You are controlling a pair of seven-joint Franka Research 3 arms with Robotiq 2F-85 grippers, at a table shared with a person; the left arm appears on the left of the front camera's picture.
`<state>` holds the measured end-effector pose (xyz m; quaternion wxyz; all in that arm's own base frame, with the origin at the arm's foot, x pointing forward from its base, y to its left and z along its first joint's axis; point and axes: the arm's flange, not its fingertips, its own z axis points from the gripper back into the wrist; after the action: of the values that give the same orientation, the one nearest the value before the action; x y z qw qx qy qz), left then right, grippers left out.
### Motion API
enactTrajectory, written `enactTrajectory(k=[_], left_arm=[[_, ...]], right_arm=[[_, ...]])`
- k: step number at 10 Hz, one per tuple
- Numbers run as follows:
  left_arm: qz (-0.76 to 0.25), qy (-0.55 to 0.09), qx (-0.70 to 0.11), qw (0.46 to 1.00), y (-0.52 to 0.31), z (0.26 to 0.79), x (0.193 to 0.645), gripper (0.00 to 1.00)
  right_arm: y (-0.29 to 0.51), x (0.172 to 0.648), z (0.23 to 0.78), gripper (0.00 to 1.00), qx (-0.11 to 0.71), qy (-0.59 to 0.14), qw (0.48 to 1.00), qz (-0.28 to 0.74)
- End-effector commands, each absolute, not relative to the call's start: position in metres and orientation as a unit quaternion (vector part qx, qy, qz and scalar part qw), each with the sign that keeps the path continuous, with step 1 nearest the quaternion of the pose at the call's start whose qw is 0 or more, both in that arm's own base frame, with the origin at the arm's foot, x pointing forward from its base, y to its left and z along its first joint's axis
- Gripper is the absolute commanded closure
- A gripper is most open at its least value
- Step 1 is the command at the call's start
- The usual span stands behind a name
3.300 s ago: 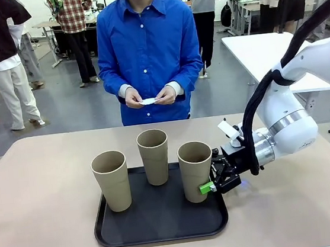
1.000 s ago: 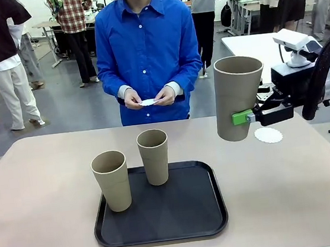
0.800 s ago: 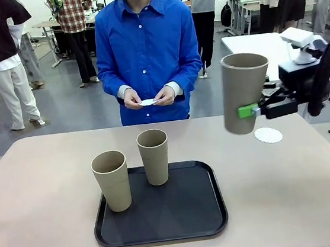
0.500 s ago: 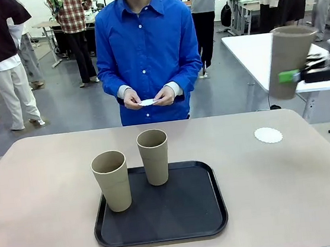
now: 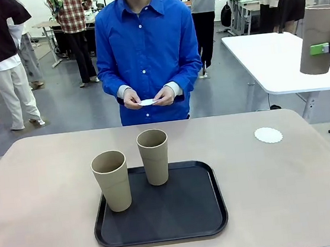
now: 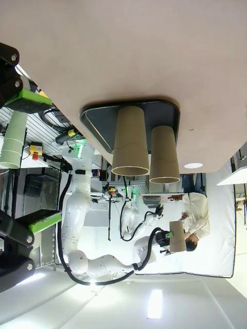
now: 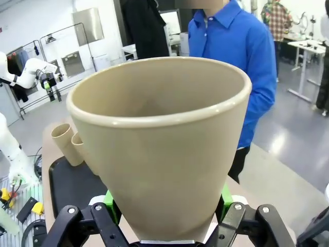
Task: Place coasters on the table and set cups on them.
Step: Pick up one Reusable plastic cup and place it on a coaster set by the human.
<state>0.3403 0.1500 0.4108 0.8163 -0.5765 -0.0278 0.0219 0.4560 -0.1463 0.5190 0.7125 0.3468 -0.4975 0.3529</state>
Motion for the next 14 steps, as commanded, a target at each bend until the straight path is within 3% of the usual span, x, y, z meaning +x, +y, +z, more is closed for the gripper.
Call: enactTrajectory(k=[1, 2, 8, 10, 14], left_arm=[[0.019, -0.03, -0.58, 0.814, 0.151, 0.413, 0.339, 0.0], [0.019, -0.03, -0.58, 0.814, 0.151, 0.413, 0.339, 0.0], [0.019, -0.03, -0.58, 0.814, 0.151, 0.413, 0.339, 0.0], [0.019, -0.03, -0.58, 0.814, 0.151, 0.413, 0.339, 0.0], [0.019, -0.03, -0.58, 0.814, 0.151, 0.413, 0.339, 0.0]], right_arm=[[-0.141, 0.465, 0.521, 0.17, 0.38, -0.471, 0.704, 0.372], [-0.146, 0.456, 0.519, 0.17, 0.347, -0.498, 0.712, 0.353], [-0.15, 0.458, 0.519, 0.17, 0.351, -0.494, 0.712, 0.355], [-0.139, 0.509, 0.489, 0.17, 0.385, -0.513, 0.65, 0.406], [-0.145, 0.561, 0.426, 0.17, 0.399, -0.513, 0.617, 0.443]])
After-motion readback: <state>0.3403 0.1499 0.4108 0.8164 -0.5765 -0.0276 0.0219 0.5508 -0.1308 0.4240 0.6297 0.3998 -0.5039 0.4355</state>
